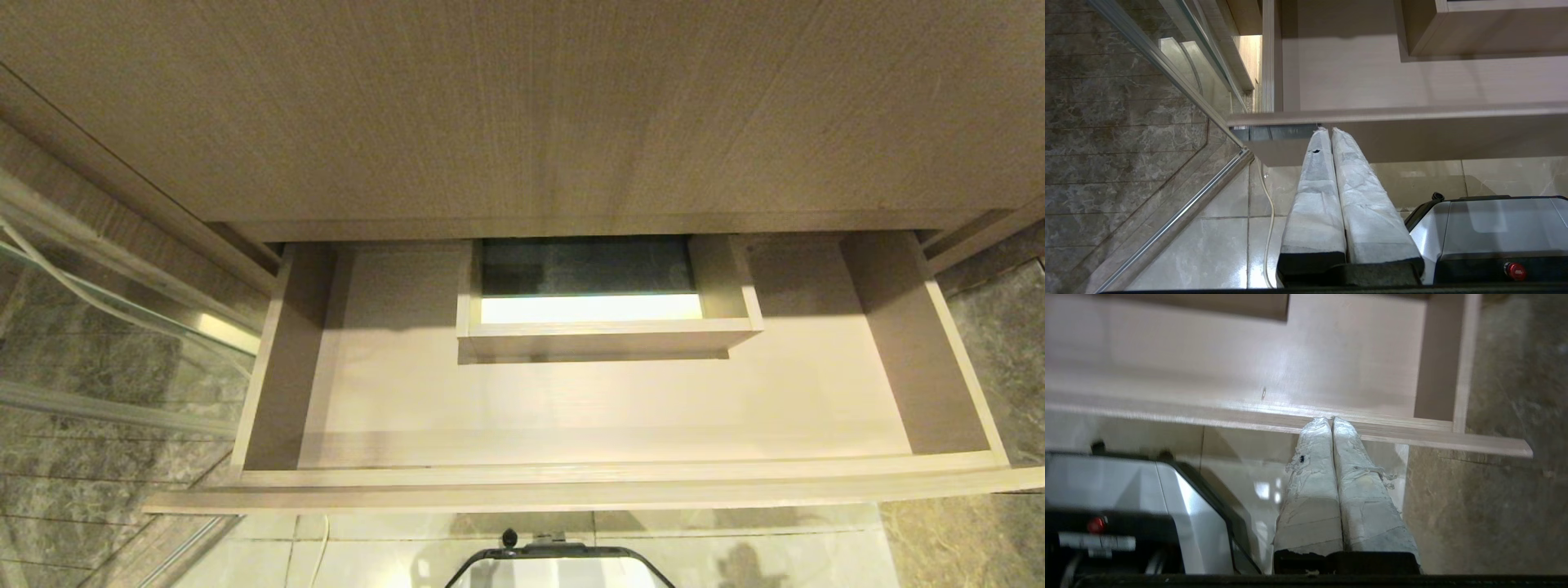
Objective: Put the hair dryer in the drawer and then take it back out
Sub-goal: Pull open the drawer
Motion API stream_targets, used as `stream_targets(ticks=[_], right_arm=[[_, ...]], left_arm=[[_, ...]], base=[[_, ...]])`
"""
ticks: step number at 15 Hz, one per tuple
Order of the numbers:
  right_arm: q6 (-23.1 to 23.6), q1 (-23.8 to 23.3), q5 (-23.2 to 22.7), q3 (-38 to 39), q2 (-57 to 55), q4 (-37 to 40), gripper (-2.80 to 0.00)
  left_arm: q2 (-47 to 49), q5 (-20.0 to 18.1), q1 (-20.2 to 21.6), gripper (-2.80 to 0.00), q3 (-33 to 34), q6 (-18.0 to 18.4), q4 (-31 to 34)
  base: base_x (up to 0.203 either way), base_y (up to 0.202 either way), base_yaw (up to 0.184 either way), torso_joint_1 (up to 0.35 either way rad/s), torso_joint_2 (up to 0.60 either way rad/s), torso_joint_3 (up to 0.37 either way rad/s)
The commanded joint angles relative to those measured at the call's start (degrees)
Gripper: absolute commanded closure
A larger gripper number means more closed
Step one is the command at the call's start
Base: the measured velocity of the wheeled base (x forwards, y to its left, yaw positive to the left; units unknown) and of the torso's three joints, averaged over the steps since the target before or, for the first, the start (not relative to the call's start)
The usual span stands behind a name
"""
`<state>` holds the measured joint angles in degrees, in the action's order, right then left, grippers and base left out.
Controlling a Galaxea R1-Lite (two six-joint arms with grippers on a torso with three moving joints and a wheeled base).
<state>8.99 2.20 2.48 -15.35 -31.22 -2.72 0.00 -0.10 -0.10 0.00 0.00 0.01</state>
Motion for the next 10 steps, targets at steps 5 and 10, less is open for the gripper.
stream_targets(ticks=[5,10], right_arm=[[-2.89,4.9,1.73,14.46,33.43,-0.66,0.0],[-4.05,6.06,-3.69,15.74,33.51,-1.74,0.0]], left_arm=[[0.0,0.01,0.01,0.0,0.09,0.0,-0.01],[0.0,0.01,0.01,0.0,0.09,0.0,-0.01]], base=[[0.0,0.0,0.0,0.0,0.0,0.0],[0.0,0.0,0.0,0.0,0.0,0.0]])
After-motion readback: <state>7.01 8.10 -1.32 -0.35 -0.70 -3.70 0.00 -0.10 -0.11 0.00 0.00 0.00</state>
